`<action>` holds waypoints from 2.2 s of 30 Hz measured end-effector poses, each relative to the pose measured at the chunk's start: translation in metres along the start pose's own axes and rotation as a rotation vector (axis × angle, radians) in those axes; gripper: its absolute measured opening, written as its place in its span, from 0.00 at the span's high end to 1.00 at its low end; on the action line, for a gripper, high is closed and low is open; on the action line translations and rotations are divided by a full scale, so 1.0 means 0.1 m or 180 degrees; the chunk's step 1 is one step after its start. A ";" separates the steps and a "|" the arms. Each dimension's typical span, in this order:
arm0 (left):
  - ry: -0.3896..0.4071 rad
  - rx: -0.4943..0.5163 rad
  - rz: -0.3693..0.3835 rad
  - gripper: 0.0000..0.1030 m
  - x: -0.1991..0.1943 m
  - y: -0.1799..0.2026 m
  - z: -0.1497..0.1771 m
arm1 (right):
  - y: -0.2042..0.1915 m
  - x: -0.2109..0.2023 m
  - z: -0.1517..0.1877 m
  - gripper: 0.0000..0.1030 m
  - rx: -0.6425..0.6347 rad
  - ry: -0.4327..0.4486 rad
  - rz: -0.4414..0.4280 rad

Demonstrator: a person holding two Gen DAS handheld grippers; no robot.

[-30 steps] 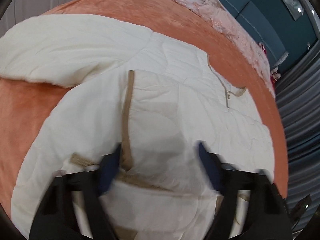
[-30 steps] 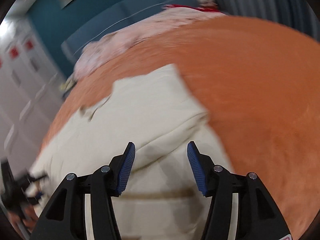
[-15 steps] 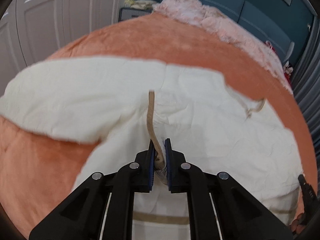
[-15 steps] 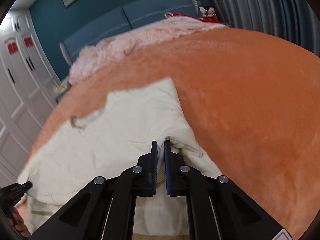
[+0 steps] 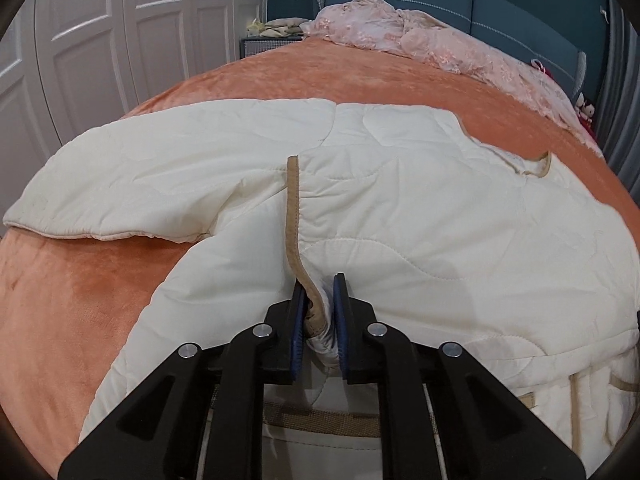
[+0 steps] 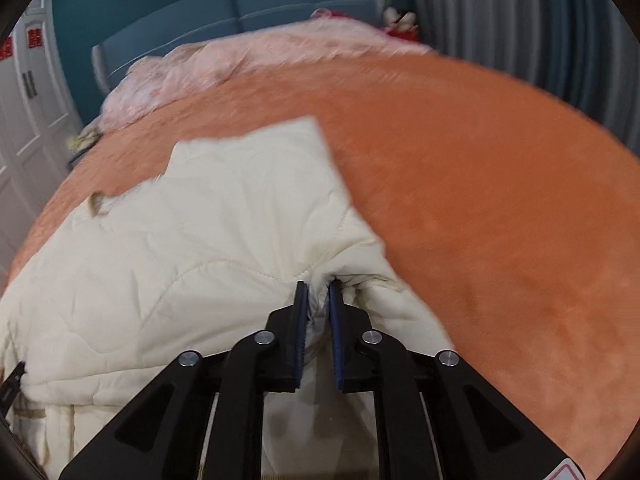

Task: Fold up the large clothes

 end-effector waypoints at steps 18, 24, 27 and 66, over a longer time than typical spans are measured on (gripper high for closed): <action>-0.0027 -0.2026 -0.0058 0.20 -0.46 -3.40 -0.36 | -2.17 -0.42 1.13 0.82 -0.1840 -0.0038 -0.0512; -0.0042 -0.2280 0.0121 0.70 -0.25 -3.74 -0.49 | -2.18 -0.43 1.20 0.81 -0.1881 -0.0039 -0.0362; 0.0027 -0.2138 0.0242 0.94 -0.38 -3.56 -0.64 | -2.15 -0.52 1.20 0.81 -0.1827 0.0046 -0.0365; -0.0169 -0.0402 0.1320 0.22 -0.74 0.07 -0.53 | -0.22 -0.86 0.25 0.47 -0.0543 0.0369 -0.0780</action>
Point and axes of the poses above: each gripper's, at about its wrist camera, not at the fingertips, and x roughly the way its jaws point, y to its right, z to its underside, the point moved 3 cm from there along x, roughly the way its jaws point, and after that the axes turned 15 degrees about -y, right-handed, at the moved point
